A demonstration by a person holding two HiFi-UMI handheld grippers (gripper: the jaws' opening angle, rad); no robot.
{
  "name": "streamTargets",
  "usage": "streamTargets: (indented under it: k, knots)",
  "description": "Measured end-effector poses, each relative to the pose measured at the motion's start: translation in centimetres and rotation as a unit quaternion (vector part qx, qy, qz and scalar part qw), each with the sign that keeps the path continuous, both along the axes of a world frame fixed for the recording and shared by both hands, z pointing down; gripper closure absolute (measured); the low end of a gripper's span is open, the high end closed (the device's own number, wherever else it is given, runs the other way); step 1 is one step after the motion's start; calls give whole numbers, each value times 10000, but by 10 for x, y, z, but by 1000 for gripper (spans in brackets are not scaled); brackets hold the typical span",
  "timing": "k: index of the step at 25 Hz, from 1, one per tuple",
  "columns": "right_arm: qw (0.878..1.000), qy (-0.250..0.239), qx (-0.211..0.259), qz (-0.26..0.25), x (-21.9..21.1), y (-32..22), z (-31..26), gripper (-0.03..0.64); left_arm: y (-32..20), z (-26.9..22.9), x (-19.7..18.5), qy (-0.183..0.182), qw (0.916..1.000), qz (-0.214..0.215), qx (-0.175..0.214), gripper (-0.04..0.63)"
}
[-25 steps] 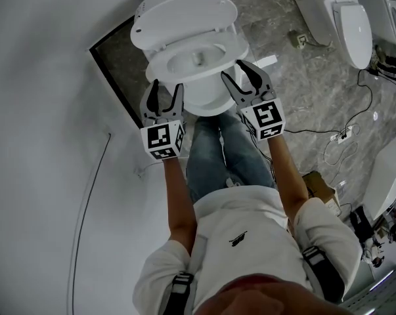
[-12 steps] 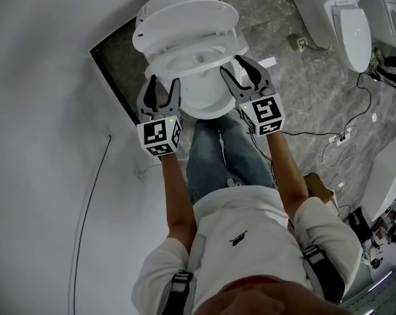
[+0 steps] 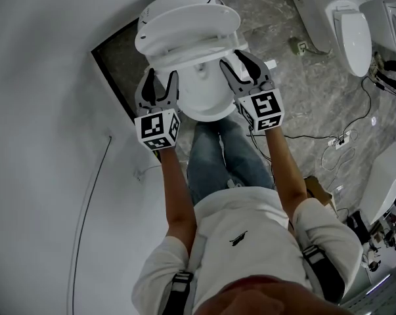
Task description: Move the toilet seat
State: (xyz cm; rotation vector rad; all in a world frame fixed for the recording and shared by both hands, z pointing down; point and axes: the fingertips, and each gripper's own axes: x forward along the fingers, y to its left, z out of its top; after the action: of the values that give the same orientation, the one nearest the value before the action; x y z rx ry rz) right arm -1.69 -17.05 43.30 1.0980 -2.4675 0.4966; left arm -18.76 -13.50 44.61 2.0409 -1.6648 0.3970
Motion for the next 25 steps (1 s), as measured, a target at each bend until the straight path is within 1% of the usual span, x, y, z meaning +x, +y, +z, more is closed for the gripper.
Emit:
streamTargets:
  k: [25]
  knots:
    - [9996,-20,188,190,-8,-47,-4,433,-44,-5,-12,-38,9995,-157,268,342]
